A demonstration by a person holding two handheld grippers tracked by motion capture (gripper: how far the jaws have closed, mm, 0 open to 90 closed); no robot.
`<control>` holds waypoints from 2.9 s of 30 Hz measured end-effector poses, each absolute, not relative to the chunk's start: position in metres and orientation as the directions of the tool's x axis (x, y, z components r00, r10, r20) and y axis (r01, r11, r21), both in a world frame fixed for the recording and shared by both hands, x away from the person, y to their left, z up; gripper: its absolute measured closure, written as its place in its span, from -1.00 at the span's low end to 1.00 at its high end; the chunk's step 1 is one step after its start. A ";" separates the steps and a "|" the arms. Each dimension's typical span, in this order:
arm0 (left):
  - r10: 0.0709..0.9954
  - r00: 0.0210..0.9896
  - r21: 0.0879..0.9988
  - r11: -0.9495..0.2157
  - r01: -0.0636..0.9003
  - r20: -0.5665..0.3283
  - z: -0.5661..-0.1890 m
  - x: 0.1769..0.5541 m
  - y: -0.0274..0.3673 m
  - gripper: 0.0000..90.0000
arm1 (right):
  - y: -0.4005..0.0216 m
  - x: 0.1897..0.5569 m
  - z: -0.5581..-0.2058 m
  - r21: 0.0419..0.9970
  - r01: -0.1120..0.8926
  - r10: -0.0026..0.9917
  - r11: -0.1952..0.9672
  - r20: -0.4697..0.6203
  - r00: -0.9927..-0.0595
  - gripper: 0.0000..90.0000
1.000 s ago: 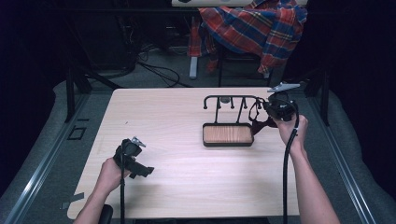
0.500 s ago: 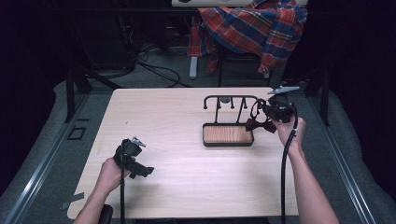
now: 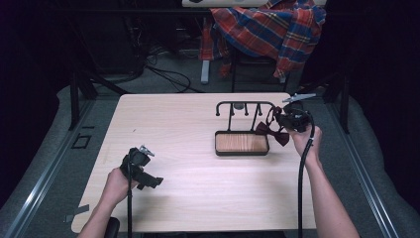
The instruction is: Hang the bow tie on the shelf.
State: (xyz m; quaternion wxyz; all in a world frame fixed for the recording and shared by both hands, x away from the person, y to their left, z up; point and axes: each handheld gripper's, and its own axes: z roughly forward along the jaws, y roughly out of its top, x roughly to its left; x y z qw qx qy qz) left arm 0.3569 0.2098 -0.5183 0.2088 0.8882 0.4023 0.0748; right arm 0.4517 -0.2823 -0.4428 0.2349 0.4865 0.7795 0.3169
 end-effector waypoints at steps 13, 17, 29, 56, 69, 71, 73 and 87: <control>0.748 0.663 0.426 -0.589 0.686 -0.033 -0.518 0.356 0.210 -0.99 | -0.275 0.452 -0.442 0.730 0.600 0.895 0.327 -0.035 -0.445 0.95; 0.748 0.663 0.426 -0.590 0.686 -0.031 -0.518 0.355 0.211 -0.99 | -0.268 0.451 -0.443 0.719 0.599 0.888 0.352 -0.054 -0.457 0.94; 0.747 0.664 0.428 -0.590 0.685 -0.033 -0.518 0.355 0.211 -0.99 | -0.274 0.456 -0.454 0.686 0.627 0.883 0.369 -0.047 -0.468 0.66; 0.746 0.665 0.435 -0.589 0.681 -0.029 -0.517 0.353 0.210 -0.99 | -0.282 0.441 -0.435 0.668 0.653 0.875 0.357 0.006 -0.485 -0.14; 0.744 0.668 0.439 -0.591 0.677 -0.028 -0.516 0.352 0.210 -0.99 | -0.280 0.427 -0.435 0.612 0.678 0.859 0.408 -0.005 -0.513 -0.46; 0.743 0.669 0.439 -0.591 0.676 -0.029 -0.516 0.352 0.210 -0.99 | -0.279 0.424 -0.437 0.591 0.686 0.851 0.424 -0.002 -0.524 -0.52; 0.743 0.669 0.439 -0.592 0.676 -0.029 -0.516 0.352 0.210 -0.99 | -0.278 0.419 -0.438 0.576 0.692 0.848 0.435 -0.004 -0.529 -0.58; 0.742 0.670 0.433 -0.595 0.677 -0.029 -0.516 0.352 0.210 -0.99 | -0.265 0.390 -0.447 0.571 0.674 0.827 0.468 -0.013 -0.563 -0.67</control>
